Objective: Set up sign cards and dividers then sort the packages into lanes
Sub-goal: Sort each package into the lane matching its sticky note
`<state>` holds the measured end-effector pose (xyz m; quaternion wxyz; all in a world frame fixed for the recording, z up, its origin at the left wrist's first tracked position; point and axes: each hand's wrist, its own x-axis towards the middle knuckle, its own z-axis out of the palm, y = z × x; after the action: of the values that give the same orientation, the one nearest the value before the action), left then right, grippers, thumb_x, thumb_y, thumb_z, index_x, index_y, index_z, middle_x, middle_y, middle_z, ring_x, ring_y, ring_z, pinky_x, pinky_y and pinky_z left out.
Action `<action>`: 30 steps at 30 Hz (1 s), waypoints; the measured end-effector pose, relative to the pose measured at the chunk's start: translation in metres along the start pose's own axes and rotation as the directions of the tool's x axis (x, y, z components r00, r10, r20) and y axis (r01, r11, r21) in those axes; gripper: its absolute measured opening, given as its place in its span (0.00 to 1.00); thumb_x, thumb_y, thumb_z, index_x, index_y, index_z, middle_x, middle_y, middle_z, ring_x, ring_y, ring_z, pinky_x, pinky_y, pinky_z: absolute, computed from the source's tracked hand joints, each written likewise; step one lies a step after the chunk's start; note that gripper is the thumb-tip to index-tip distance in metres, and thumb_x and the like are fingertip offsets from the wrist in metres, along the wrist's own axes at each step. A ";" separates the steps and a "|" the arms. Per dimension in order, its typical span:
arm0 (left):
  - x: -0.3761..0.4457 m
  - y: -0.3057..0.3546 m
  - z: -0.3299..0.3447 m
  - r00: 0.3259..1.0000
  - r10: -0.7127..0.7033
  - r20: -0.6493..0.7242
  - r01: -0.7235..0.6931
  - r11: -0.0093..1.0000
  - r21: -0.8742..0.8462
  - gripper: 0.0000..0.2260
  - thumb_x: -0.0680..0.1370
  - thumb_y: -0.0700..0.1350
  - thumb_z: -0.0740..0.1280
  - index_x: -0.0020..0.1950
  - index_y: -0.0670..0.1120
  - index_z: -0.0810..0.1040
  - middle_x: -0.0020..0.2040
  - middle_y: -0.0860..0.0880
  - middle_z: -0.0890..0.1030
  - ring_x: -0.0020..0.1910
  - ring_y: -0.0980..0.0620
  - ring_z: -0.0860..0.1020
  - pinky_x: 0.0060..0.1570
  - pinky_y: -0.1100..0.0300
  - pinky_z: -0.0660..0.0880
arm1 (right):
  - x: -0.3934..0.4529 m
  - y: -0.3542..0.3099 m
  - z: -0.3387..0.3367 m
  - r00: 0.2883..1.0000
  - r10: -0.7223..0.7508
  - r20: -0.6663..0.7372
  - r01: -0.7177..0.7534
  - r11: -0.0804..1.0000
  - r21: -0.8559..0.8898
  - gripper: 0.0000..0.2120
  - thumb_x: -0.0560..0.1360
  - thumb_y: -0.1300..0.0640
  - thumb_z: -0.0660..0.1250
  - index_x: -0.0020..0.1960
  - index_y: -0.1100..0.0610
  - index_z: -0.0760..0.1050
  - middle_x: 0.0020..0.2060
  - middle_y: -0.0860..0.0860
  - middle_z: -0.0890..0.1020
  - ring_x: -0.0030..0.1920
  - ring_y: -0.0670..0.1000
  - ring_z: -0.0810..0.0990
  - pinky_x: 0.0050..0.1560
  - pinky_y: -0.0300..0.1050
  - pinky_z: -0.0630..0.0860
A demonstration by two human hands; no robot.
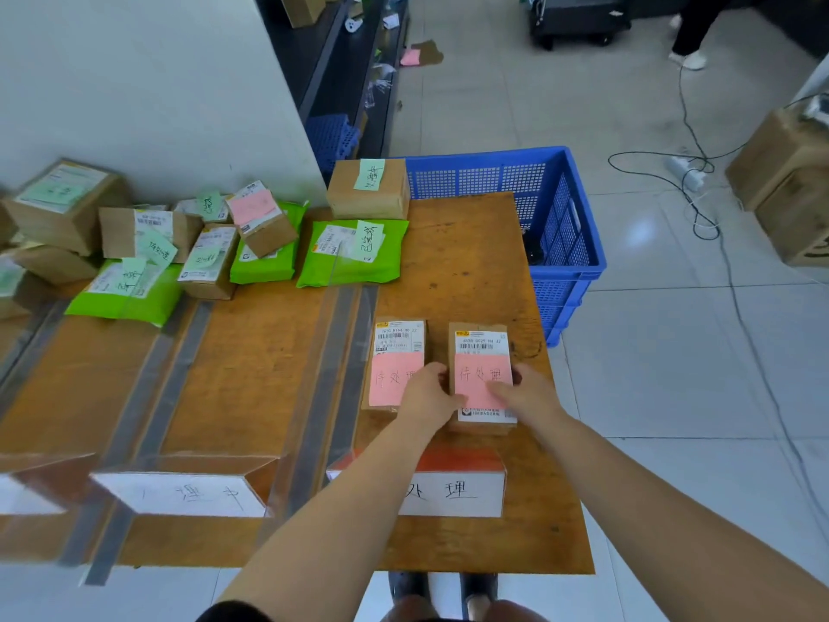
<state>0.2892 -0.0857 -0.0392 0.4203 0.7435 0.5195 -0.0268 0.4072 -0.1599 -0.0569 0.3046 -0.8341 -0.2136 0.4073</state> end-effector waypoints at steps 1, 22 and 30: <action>0.001 0.001 0.000 1.000 0.002 -0.010 -0.002 1.000 -0.007 0.23 0.73 0.42 0.70 0.67 0.43 0.69 0.65 0.46 0.76 0.64 0.48 0.74 0.61 0.57 0.71 | 0.002 -0.001 0.000 1.000 -0.005 0.001 0.005 1.000 -0.009 0.20 0.76 0.55 0.66 0.66 0.57 0.69 0.61 0.54 0.78 0.55 0.54 0.80 0.42 0.40 0.76; 0.107 0.054 -0.120 0.934 -0.017 -0.357 -0.047 0.984 -0.170 0.25 0.76 0.47 0.68 0.71 0.43 0.66 0.69 0.46 0.71 0.67 0.47 0.70 0.66 0.52 0.68 | 0.121 -0.166 -0.018 0.941 -0.337 0.038 0.338 0.940 -0.038 0.28 0.73 0.51 0.70 0.70 0.57 0.66 0.68 0.52 0.71 0.66 0.52 0.72 0.63 0.45 0.68; 0.221 0.073 -0.166 0.891 -0.149 -0.429 -0.006 0.941 -0.339 0.18 0.76 0.45 0.66 0.64 0.40 0.71 0.59 0.44 0.77 0.60 0.43 0.74 0.51 0.58 0.69 | 0.230 -0.249 0.003 0.885 -0.466 0.023 0.466 0.882 -0.070 0.27 0.72 0.53 0.70 0.68 0.56 0.67 0.66 0.54 0.72 0.65 0.53 0.72 0.59 0.43 0.68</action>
<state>0.3828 0.1806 0.0062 0.4069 0.6282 0.6267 0.2172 0.5112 0.1603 -0.0148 0.3621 -0.7678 -0.4234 0.3163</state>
